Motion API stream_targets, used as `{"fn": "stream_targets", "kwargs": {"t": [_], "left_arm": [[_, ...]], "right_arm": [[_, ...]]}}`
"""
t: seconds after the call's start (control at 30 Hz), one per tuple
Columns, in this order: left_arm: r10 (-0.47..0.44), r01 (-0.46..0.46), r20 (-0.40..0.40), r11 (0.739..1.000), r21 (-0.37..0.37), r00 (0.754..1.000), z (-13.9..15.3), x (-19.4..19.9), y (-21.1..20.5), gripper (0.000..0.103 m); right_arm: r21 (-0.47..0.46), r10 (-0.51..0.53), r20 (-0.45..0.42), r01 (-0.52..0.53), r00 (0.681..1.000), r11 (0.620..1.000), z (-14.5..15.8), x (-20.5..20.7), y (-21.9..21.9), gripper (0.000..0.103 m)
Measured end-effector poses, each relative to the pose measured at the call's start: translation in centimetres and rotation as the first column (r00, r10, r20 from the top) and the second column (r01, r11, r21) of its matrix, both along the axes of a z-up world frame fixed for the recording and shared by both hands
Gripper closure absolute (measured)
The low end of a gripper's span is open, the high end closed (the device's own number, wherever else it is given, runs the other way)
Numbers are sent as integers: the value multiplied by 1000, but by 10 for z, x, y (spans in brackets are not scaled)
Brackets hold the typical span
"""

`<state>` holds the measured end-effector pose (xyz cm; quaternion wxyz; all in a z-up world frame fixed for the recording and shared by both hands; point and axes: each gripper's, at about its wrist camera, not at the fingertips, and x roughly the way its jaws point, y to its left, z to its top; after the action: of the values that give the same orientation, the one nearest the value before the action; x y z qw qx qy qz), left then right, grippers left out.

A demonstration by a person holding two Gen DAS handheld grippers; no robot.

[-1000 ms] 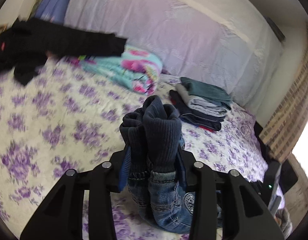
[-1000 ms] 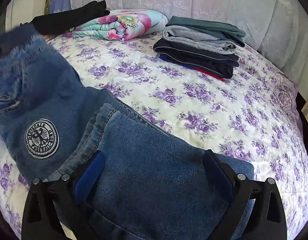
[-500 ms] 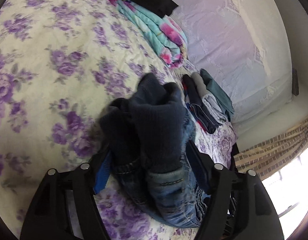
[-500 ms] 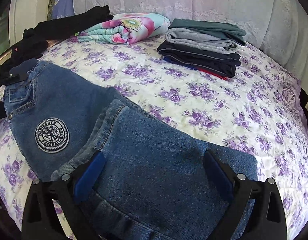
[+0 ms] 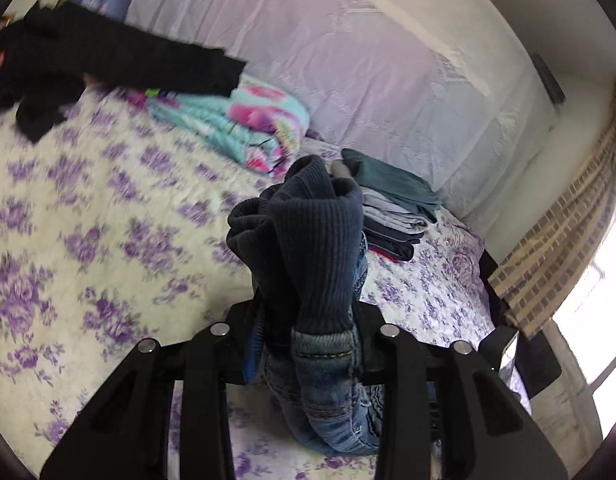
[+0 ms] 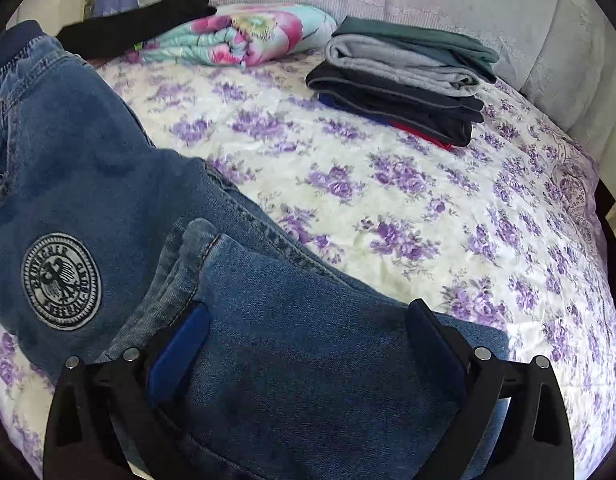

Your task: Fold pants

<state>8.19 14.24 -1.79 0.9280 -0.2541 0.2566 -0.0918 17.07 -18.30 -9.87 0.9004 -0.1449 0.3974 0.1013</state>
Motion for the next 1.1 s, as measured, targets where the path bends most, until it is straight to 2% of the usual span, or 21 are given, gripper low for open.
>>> {"fn": "stream_targets", "kwargs": {"t": [0.1,0.17,0.2,0.27,0.33,0.4,0.5,0.6,0.63,0.7,0.8,1.0,1.07,1.1], "left_arm": [[-21,19,39,998,55,999,15,-4,-16,71],[-25,21,52,996,85,998,22,-7,-28,71],[-27,22,52,996,91,998,23,-7,-32,71],[-37,32,48,996,88,998,24,-6,-40,71],[-48,42,60,994,98,997,27,-8,-48,71],[-61,50,81,990,131,995,31,-12,-59,71],[-93,73,114,982,176,989,39,-17,-78,71],[-116,88,133,975,203,984,41,-17,-98,71],[-132,101,138,973,209,982,42,-17,-107,71],[-163,130,137,966,224,977,43,-14,-123,71],[-226,179,134,938,296,965,44,-11,-158,71],[-336,260,116,869,422,935,33,-10,-232,71],[-379,294,105,840,456,920,25,-11,-257,71],[-408,315,99,817,482,907,19,-14,-274,71]], "right_arm": [[122,-46,66,37,997,992,22,-7,-19,4],[79,-56,28,54,998,995,18,7,-14,4],[21,-43,-15,43,999,999,6,18,-4,4],[-31,-51,-59,49,997,998,-10,34,4,4],[15,-56,-72,57,996,998,-7,34,-1,4],[137,-50,-56,58,997,989,4,25,-21,4],[364,-82,-49,94,995,927,17,4,-64,4],[512,-117,-77,140,990,847,22,-7,-103,4],[567,-135,-84,159,987,808,23,-12,-116,4],[640,-118,-99,154,988,753,24,-19,-127,4],[700,-114,-98,150,989,698,26,-27,-143,4],[713,-271,-67,236,960,660,29,-52,-200,4],[722,-305,-66,256,950,643,27,-60,-217,4],[729,-321,-64,264,945,632,26,-66,-225,4]]}}
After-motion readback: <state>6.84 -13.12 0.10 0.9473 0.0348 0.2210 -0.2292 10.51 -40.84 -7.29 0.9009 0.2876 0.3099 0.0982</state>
